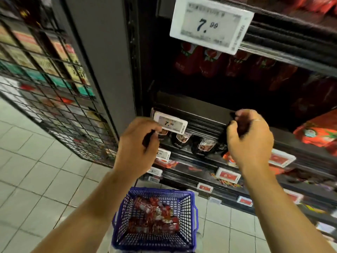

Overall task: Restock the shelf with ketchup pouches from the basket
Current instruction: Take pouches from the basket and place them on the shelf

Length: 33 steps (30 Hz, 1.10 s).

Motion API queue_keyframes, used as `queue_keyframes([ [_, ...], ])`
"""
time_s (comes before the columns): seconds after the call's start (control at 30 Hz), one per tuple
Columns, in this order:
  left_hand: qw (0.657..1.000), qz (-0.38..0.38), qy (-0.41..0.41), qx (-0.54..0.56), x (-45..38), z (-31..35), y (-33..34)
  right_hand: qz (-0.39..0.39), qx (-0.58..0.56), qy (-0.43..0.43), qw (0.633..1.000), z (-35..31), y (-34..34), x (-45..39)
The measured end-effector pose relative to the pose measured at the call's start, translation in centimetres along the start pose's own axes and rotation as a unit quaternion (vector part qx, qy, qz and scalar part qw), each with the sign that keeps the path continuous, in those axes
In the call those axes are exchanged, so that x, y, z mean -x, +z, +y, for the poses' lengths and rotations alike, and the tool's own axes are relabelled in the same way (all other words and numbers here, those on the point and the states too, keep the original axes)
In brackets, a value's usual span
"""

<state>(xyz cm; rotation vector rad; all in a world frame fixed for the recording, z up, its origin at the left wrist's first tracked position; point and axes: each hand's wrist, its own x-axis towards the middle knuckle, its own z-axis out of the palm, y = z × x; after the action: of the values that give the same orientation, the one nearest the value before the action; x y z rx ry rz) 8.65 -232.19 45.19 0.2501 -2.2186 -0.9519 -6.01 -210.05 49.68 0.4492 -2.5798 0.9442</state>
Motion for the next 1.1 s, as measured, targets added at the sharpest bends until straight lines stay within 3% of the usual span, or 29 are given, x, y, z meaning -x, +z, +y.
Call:
queue_keyframes([
  [0.2, 0.967, -0.066, -0.24, -0.048, 12.3, -6.1, 2.1, -0.001, -0.184, -0.114, 0.976, 3.1, -0.2, 6.6],
  [0.3, 0.918, -0.127, -0.371, -0.061, 17.6, -8.1, 3.3, -0.112, -0.213, -0.119, 0.963, 5.7, 1.2, 10.6],
  [0.4, 0.833, -0.212, -0.502, -0.102, 22.4, -10.1, 5.3, -0.312, -0.171, -0.008, 0.934, 9.6, 4.3, 15.5],
  [0.47, 0.802, -0.253, -0.522, -0.143, 25.2, -11.1, 6.7, -0.406, -0.112, 0.053, 0.905, 12.7, 6.8, 18.1],
  [0.57, 0.766, -0.266, -0.57, -0.136, 29.7, -13.3, 8.9, -0.554, -0.018, 0.187, 0.811, 17.5, 11.4, 22.1],
  [0.67, 0.743, -0.291, -0.589, -0.13, 34.1, -16.4, 11.6, -0.602, 0.031, 0.225, 0.765, 21.5, 15.8, 25.8],
  [0.77, 0.709, -0.34, -0.61, -0.1, 37.7, -19.7, 14.6, -0.624, 0.037, 0.257, 0.737, 25.0, 20.5, 29.4],
  [0.87, 0.652, -0.269, -0.706, -0.061, 42.3, -25.0, 17.8, -0.644, 0.054, 0.272, 0.713, 28.1, 26.2, 33.0],
  [0.97, 0.659, -0.262, -0.705, -0.037, 46.1, -29.7, 21.9, -0.662, 0.064, 0.282, 0.692, 30.4, 32.0, 36.3],
  [1.1, 0.673, -0.247, -0.695, 0.052, 50.1, -35.5, 28.8, -0.66, 0.05, 0.236, 0.711, 34.0, 40.4, 40.6],
])
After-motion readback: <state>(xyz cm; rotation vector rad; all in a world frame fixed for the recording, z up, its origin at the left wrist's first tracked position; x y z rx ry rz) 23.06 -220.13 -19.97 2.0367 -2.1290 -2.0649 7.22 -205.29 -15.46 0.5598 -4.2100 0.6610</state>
